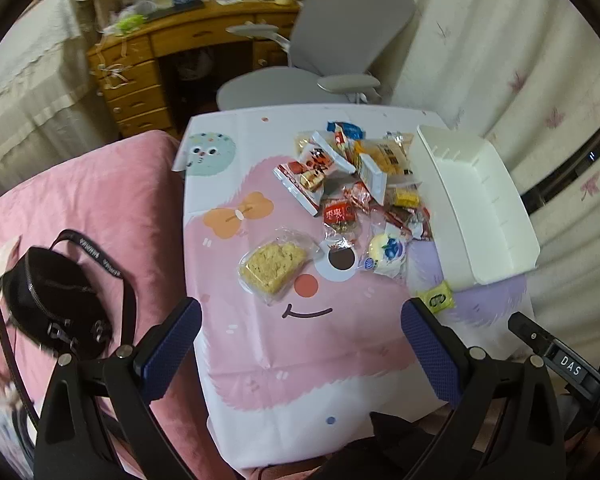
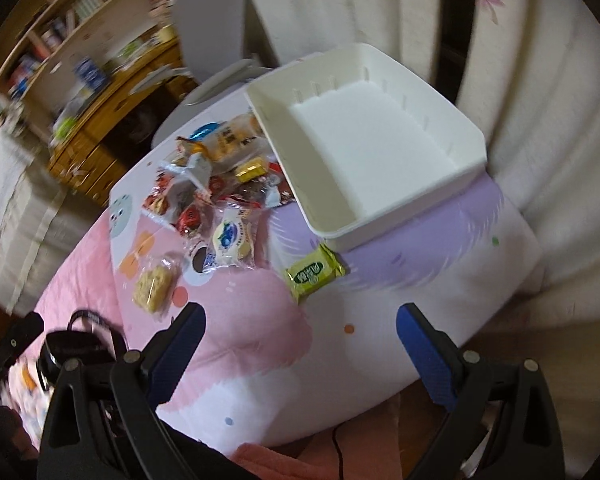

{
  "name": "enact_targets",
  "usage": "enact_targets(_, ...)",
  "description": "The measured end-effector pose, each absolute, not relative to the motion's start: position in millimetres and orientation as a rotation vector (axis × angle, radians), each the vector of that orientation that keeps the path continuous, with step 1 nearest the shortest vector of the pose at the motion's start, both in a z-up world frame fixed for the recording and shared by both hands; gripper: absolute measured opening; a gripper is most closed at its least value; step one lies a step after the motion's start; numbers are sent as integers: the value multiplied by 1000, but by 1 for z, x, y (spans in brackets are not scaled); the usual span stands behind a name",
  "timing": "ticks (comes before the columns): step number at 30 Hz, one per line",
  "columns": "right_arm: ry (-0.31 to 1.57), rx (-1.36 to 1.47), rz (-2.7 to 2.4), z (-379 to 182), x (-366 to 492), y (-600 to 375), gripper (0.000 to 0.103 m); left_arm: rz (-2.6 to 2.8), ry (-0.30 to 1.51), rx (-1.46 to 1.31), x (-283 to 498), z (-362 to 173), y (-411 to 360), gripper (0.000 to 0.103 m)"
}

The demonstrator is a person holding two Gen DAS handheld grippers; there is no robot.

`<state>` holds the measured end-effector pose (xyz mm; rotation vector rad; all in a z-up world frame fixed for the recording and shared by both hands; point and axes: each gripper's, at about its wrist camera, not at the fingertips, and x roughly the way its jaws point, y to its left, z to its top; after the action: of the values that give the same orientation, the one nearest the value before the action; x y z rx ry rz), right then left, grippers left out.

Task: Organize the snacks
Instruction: 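Grasp the clear yellow sponge-cake bag with the left gripper while the right gripper grasps the green square packet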

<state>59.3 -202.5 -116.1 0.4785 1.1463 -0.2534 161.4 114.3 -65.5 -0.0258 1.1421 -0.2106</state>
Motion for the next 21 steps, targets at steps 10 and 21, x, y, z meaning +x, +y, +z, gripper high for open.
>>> enact_targets(10, 1277, 658, -347, -159, 63, -195, 97, -316, 1302, 50, 208, -121, 108, 99)
enact_targets(21, 1319, 725, -462, -216, 93, -209, 91, -267, 1451, 144, 265, -198, 89, 99)
